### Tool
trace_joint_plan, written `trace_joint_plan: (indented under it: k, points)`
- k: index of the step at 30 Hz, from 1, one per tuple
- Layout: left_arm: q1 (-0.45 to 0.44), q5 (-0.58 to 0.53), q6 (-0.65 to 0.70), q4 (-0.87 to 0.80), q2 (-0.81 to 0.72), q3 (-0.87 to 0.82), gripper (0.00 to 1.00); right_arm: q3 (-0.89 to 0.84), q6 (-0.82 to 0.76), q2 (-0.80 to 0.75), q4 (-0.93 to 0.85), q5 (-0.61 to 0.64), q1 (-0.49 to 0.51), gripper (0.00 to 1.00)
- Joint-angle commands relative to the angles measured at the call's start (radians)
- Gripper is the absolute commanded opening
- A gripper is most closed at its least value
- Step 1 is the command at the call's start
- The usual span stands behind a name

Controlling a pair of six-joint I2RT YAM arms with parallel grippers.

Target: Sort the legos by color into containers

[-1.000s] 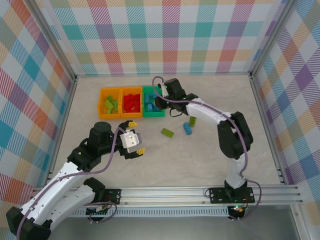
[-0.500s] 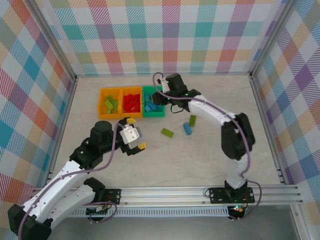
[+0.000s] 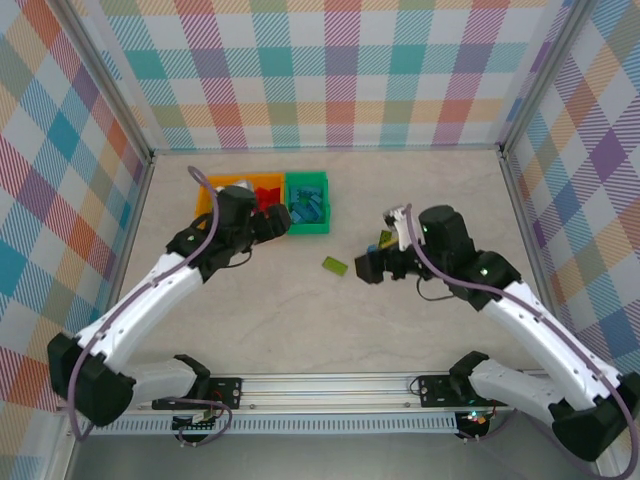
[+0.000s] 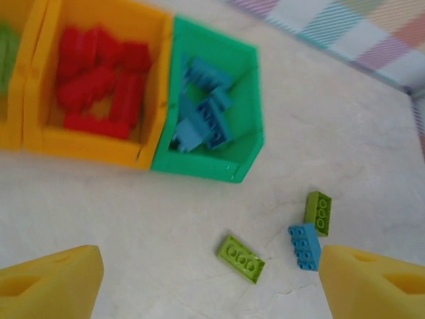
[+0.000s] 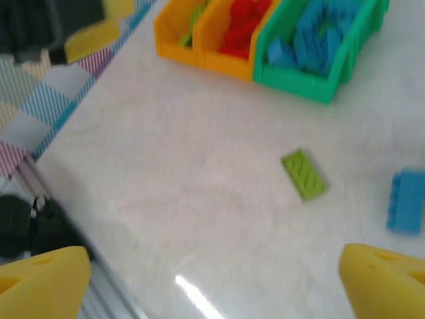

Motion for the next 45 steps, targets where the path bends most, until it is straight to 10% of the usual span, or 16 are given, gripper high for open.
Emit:
trace_joint_plan:
  k: [1,10,25,37,45]
  points:
    - [-0.094,-0.066,-0.412,-0.11,0.11,0.057,0.86,-0.043,0.076,-0.021,-0.185,-0.079,0.0,1.0]
    - [-0.237,0.026,-0.734,-0.084,0.492,0.235,0.88,-0.065,0.07,-0.013,-0.256,-0.041,0.0,1.0]
    - [-0.244,0.132,-0.773,-0.194,0.867,0.46,0.78,-0.1,0.072,-0.1,-0.259,-0.023,0.0,1.0]
    - [-0.239,0.128,-0.707,-0.221,0.867,0.426,0.35,-0.082,0.092,-0.108,-0.237,-0.006,0.0,1.0]
    - [-0.211,0.089,-0.555,-0.157,0.694,0.352,0.28,-0.102,0.129,-0.135,-0.144,-0.05,0.0,1.0]
